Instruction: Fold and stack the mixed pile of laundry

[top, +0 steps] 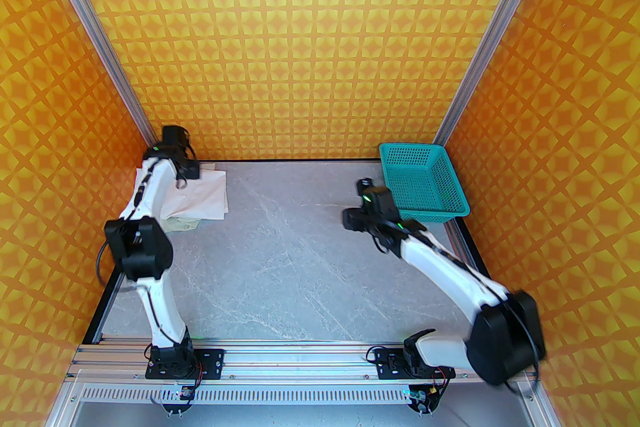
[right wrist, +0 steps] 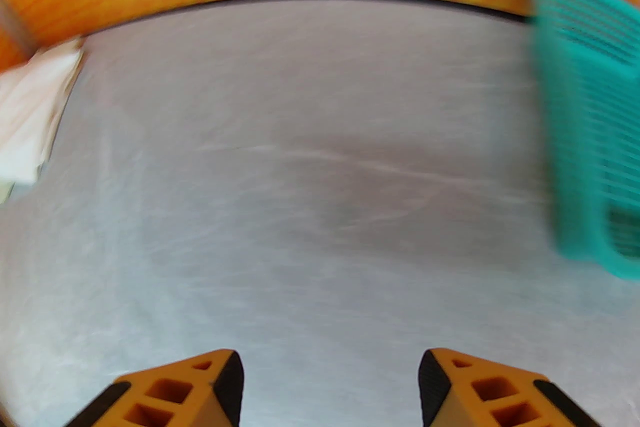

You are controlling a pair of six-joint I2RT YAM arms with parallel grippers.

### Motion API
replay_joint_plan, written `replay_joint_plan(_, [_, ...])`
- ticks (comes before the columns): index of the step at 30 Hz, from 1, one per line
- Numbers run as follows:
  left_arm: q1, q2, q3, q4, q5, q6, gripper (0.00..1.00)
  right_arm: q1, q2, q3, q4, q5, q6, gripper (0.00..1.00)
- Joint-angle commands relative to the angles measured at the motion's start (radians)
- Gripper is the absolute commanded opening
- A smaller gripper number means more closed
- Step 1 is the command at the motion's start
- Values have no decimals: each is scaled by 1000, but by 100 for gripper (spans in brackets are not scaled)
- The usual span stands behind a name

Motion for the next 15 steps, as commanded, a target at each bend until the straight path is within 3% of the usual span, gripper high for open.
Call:
replay_joint_plan(1, [-51, -138, -233, 210, 158, -103, 69, -38, -90, -162, 196, 160, -58, 64])
replay_joint_plan(6, [-131, -330, -597, 386, 168, -164, 68, -67, -165, -420, 554, 361, -130, 85])
replay_joint_plan(11, [-158, -511, -889, 520, 202, -225, 67, -92, -8, -552, 978, 309, -212, 87])
replay_joint_plan(15, [-158, -602, -1013, 515, 224, -237, 67, -132, 87, -516, 1066, 238, -214, 89])
